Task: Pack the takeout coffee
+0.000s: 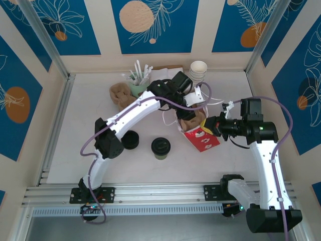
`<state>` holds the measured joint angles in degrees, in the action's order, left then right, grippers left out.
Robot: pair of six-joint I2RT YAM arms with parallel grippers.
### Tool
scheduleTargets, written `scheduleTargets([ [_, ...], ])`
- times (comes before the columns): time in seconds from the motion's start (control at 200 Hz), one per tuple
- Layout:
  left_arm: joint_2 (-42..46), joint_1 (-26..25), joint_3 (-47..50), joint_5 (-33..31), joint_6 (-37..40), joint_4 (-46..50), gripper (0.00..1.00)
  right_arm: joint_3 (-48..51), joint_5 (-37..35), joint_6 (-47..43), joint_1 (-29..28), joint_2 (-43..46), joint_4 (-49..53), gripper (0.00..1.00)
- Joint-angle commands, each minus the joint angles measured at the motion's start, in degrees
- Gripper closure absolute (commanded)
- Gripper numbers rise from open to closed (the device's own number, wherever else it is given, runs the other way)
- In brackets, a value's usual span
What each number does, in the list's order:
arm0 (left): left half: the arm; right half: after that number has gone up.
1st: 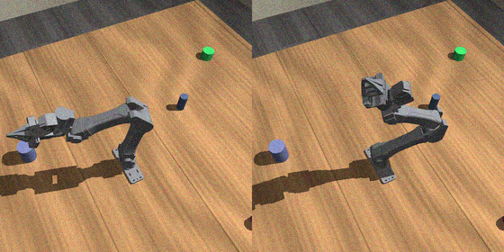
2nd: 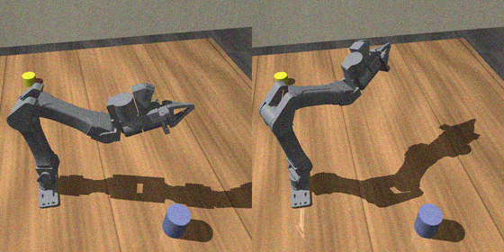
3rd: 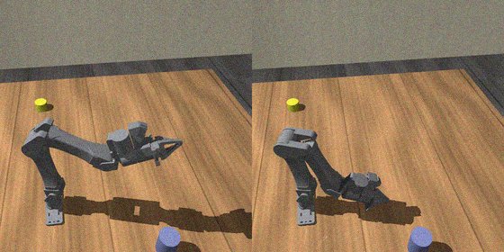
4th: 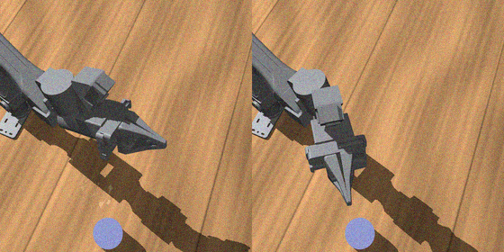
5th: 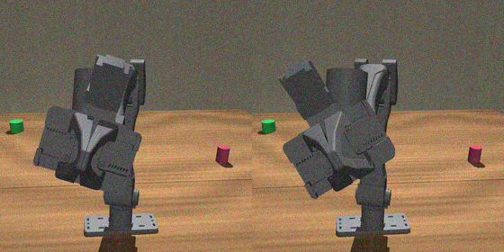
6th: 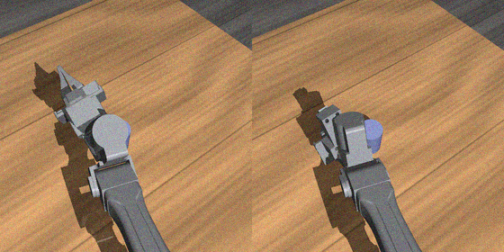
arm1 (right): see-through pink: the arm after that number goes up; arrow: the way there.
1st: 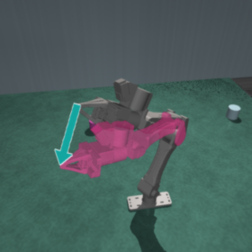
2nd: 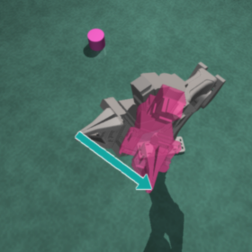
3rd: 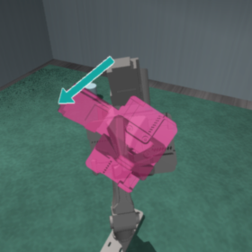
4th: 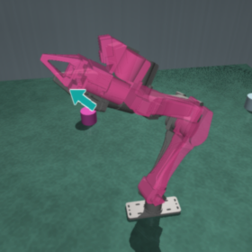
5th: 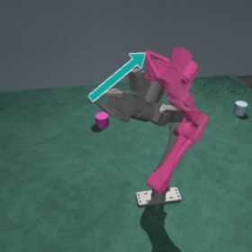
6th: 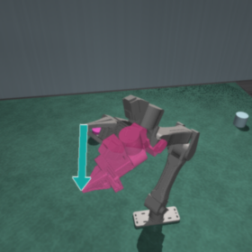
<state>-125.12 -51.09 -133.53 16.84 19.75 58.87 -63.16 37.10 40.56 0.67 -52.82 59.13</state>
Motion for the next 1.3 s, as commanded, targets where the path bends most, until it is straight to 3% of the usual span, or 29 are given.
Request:
scheduleTargets([
  [0.0,-0.3,-1.2,-3.3,-3.2,2.0,3.5,0.68,1.0,3.3,1.7,0.4,1.0,-1.3,0.97],
  [0.165,-1.8,-2.2,-5.0,-5.3,2.9,4.8,0.68,1.6,4.5,2.6,0.6,1.3,-2.2,0.97],
  [0.405,-3.2,-2.4,-5.4,-1.8,2.8,3.9,0.68,3.5,5.7,2.3,2.2,2.4,-3.1,0.96],
  [0.54,-4.5,-2.5,-5.5,-1.3,2.9,3.4,0.68,4.2,5.6,1.0,3.6,2.9,-2.3,0.91],
  [0.76,-5.8,-3.0,-5.7,-1.1,3.3,3.1,0.68,2.6,3.8,-3.2,5.7,3.3,1.9,0.73],
  [0.905,-6.8,-3.5,-6.2,-0.3,3.4,2.7,0.68,-2.6,-0.9,-8.4,7.4,3.2,7.6,0.66],
  [1.095,-8.3,-4.3,-7.7,-0.5,3.6,3.1,0.67,-12.7,-17.7,-15.3,7.4,4.3,14.7,0.56],
  [1.295,-9.3,-4.7,-7.8,-0.2,3.6,2.6,0.67,-9.4,-18.7,-14.8,7.3,5.0,11.3,0.54],
])
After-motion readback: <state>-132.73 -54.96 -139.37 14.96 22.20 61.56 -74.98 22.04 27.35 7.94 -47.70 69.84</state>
